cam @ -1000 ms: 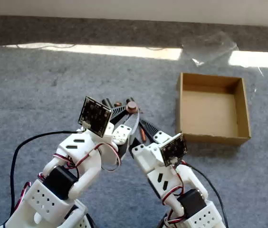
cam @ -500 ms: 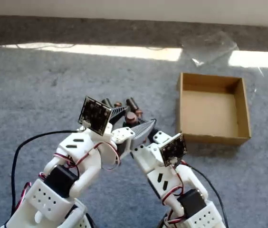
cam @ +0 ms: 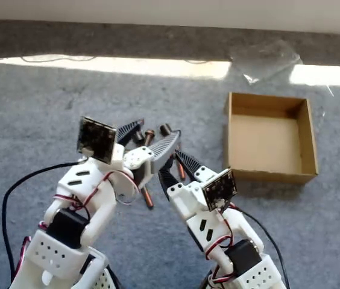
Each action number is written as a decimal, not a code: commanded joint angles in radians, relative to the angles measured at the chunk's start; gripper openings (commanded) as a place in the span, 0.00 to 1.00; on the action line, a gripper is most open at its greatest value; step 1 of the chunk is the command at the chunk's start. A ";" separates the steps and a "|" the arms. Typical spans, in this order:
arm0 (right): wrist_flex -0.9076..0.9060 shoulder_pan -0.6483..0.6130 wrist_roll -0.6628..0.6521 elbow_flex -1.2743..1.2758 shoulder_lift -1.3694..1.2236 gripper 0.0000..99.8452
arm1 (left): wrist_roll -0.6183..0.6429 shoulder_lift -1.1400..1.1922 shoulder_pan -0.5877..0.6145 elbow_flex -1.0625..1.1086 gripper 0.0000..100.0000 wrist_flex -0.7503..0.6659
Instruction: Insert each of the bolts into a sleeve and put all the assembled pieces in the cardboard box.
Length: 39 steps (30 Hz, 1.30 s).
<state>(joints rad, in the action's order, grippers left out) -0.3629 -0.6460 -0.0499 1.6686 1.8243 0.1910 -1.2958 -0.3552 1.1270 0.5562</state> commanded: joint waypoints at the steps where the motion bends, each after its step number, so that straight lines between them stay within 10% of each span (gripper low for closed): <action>1: 0.004 0.013 0.000 0.073 0.012 0.00 | -0.002 -0.127 0.050 -0.050 0.26 -0.021; 10: -0.001 0.145 0.002 0.067 0.007 0.00 | -0.006 -0.263 0.209 -0.050 0.01 0.072; 29: -0.513 0.343 -0.084 -0.433 -0.008 0.00 | -0.112 -0.274 0.341 0.226 0.02 0.072; 39: -0.555 0.492 -0.132 -0.756 -0.510 0.00 | -0.229 -0.274 0.346 0.308 0.02 0.071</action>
<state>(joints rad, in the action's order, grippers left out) -0.9244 -0.2179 -0.1496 1.0441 1.4760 -0.0299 -1.5566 -0.0192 1.4415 0.6252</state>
